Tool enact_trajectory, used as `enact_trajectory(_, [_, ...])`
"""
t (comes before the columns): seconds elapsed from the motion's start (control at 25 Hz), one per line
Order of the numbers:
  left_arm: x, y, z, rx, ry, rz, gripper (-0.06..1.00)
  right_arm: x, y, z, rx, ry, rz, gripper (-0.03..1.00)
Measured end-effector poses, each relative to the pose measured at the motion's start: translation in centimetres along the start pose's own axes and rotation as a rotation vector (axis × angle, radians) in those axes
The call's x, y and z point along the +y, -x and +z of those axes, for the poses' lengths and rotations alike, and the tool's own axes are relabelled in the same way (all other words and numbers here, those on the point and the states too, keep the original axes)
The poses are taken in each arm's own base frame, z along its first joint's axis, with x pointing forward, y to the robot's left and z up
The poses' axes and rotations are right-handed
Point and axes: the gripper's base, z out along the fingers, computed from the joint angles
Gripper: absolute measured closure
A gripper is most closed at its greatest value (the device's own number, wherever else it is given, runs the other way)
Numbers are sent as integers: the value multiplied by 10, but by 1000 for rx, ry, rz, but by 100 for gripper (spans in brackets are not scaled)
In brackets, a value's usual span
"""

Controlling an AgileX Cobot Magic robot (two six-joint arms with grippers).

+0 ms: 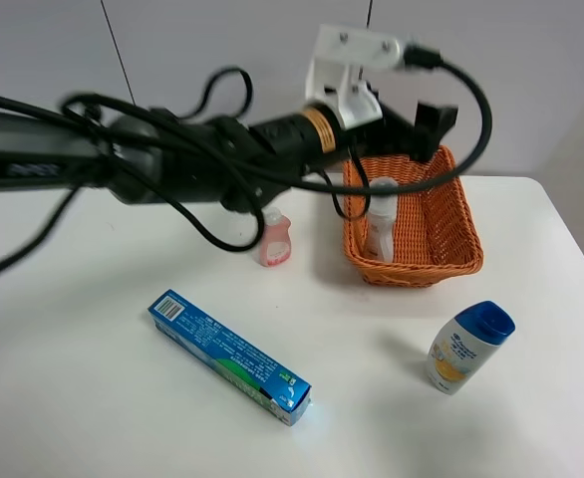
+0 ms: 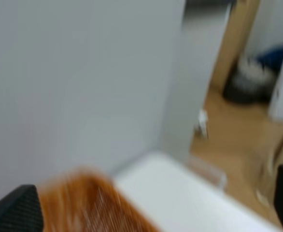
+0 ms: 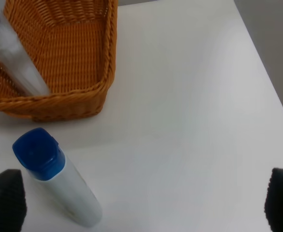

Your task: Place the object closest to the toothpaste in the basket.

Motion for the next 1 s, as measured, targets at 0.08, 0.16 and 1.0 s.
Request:
enact_trajectory(0.08, [7, 44, -18, -63, 32, 55, -1, 0, 0, 0, 0, 0, 0, -3])
enact_trajectory(0.16, [19, 84, -43, -84, 95, 127, -1, 0, 0, 0, 0, 0, 0, -3])
enact_trajectory(1.0, [12, 180, -389, -20, 847, 237, -1, 0, 0, 0, 0, 0, 0, -3])
